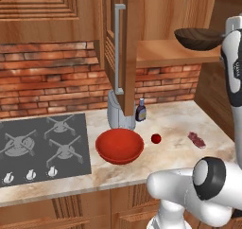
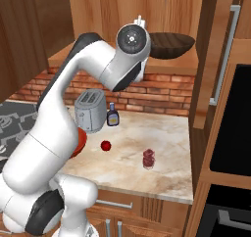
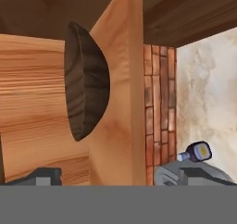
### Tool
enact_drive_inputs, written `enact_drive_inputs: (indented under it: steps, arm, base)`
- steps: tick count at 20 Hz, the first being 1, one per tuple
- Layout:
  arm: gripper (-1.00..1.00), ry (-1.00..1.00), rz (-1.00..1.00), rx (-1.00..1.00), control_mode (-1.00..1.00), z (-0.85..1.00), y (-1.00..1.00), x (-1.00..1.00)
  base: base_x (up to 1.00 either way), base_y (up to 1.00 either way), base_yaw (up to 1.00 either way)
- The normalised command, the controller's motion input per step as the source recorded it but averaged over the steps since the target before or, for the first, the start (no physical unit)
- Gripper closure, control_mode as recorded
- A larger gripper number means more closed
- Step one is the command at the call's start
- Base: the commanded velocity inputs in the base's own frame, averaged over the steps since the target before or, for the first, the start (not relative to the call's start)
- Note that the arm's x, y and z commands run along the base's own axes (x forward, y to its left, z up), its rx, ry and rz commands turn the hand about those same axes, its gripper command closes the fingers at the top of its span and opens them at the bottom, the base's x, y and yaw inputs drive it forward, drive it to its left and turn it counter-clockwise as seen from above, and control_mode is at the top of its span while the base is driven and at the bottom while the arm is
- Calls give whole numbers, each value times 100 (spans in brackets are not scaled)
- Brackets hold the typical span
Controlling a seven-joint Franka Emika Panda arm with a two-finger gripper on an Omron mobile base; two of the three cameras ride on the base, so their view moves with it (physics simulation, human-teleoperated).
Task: Pick both bowls and place them on the counter. Then place the apple in one bowl and place the steak in the other bowl.
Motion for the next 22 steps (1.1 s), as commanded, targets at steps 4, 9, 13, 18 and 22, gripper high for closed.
enact_drive_inputs:
  steps: [4, 9, 13, 18, 22]
  arm:
    - [-100, 0, 3, 0, -100, -1, -13, 35]
    - [-100, 0, 6, 0, -100, 0, -10, 31]
    - [-100, 7, 5, 0, -100, 0, -9, 35]
    - [-100, 7, 3, 0, -100, 0, -7, 34]
    - [-100, 1, 1, 0, -100, 0, -6, 36]
  base:
    - [0, 0, 0]
    - [0, 0, 0]
    - [0, 0, 0]
    - [0, 0, 0]
    - [0, 0, 0]
